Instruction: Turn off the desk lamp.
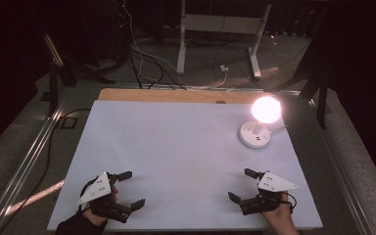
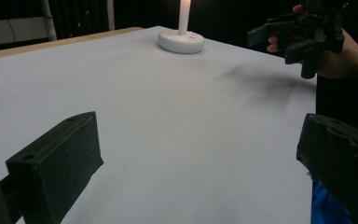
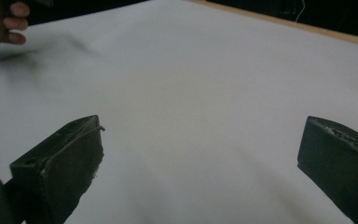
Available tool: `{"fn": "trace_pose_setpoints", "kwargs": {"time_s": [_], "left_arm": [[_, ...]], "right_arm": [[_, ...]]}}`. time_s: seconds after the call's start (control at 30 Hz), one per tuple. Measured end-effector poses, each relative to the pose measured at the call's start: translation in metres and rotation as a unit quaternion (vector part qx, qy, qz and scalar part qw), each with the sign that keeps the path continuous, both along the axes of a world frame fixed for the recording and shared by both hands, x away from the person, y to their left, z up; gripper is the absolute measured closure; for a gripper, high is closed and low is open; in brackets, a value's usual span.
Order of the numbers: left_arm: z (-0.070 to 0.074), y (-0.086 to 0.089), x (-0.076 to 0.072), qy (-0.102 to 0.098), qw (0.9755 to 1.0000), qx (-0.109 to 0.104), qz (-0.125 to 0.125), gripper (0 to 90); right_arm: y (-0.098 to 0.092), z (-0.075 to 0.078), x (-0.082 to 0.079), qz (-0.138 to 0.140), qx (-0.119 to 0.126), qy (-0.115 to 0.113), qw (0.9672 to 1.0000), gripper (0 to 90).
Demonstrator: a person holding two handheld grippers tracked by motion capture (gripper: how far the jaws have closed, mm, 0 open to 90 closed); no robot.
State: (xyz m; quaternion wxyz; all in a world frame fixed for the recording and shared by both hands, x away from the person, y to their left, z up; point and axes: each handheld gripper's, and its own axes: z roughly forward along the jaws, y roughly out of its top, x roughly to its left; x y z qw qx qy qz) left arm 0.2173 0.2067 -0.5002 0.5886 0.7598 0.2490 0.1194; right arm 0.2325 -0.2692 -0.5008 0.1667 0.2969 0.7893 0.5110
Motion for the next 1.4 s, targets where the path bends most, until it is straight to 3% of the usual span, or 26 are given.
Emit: {"fn": "trace_pose_setpoints", "kwargs": {"time_s": [0.13,0.43,0.7,1.07,1.4], "left_arm": [[0.000,-0.001,0.000,0.000,1.0000,0.002,-0.001,0.5],[0.000,0.000,0.000,0.000,1.0000,0.001,0.000,0.5],[0.000,0.000,0.000,-0.001,1.0000,0.000,0.000,0.5],[0.000,0.000,0.000,0.000,1.0000,-0.001,0.000,0.5],[0.000,0.000,0.000,0.000,1.0000,-0.001,0.000,0.5]], "right_arm": [[0.003,0.001,-0.002,0.006,-0.007,0.005,0.9999,0.0],[0.009,0.011,-0.004,0.015,0.006,0.015,0.9998,0.0],[0.017,0.027,-0.003,0.025,0.008,0.009,0.9996,0.0],[0.016,0.047,0.010,0.013,0.022,-0.013,0.9996,0.0],[0.014,0.054,0.023,-0.003,0.026,-0.019,0.9995,0.0]]}}
